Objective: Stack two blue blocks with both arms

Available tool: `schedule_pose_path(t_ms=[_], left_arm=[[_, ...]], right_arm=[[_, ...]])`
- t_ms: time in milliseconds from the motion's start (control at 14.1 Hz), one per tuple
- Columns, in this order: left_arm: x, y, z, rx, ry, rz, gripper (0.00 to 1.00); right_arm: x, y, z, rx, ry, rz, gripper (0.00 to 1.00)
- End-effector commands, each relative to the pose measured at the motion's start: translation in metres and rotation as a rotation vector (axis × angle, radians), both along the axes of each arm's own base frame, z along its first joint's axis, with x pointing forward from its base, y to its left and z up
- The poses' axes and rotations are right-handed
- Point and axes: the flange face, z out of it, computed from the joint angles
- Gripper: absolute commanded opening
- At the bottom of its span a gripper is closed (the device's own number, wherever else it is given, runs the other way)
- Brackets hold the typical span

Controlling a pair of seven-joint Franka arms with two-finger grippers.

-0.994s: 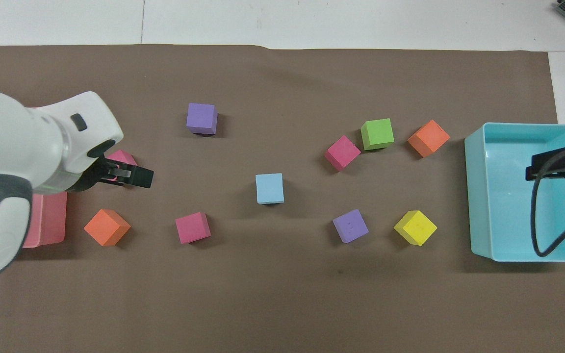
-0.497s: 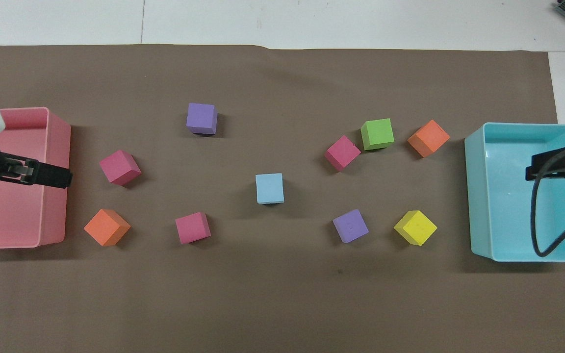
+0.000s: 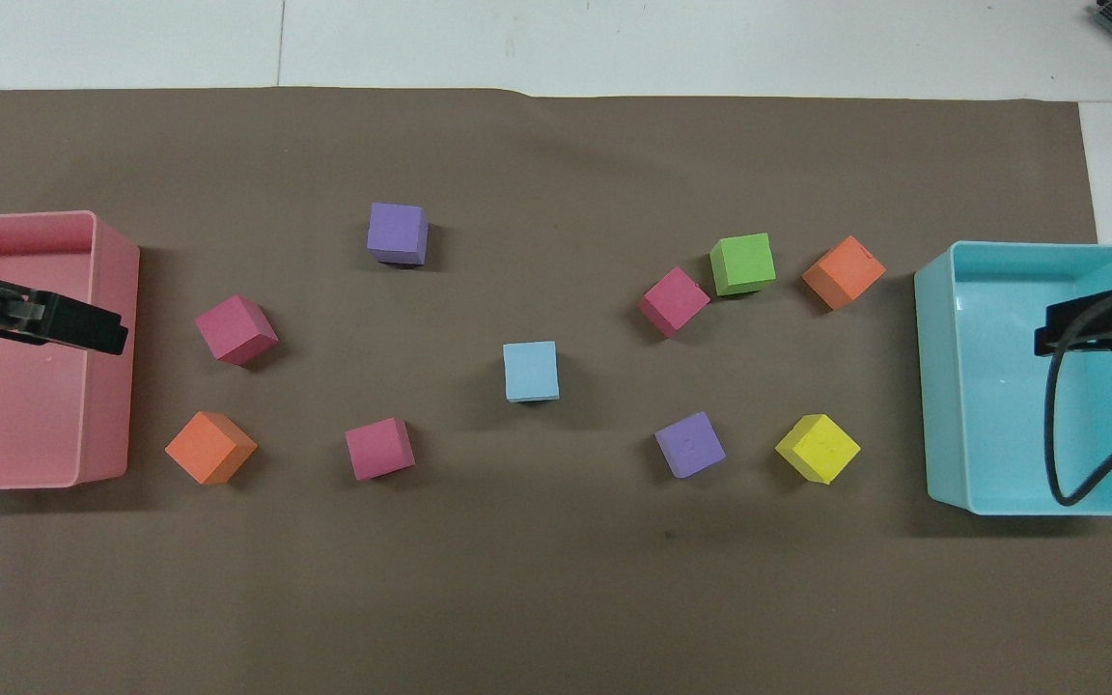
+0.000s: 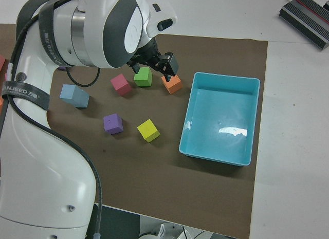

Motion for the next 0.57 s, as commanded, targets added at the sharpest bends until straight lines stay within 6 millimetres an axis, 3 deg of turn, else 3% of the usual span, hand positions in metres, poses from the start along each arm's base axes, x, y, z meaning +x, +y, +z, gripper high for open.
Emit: schedule_pose_path(t_ms=[0,497], left_arm=[[-0.0034,0.0038,0.0031,-0.016,0.020,0.001,1.00],[-0.0069,0.0032,0.0021,-0.016,0.017,0.000,1.00]], right_arm=[[-0.0021,0.0001,0.0031,0.020,0.003,0.023,1.00],[-0.0021,-0.0007,0.0031,0.020,0.003,0.021,1.00]])
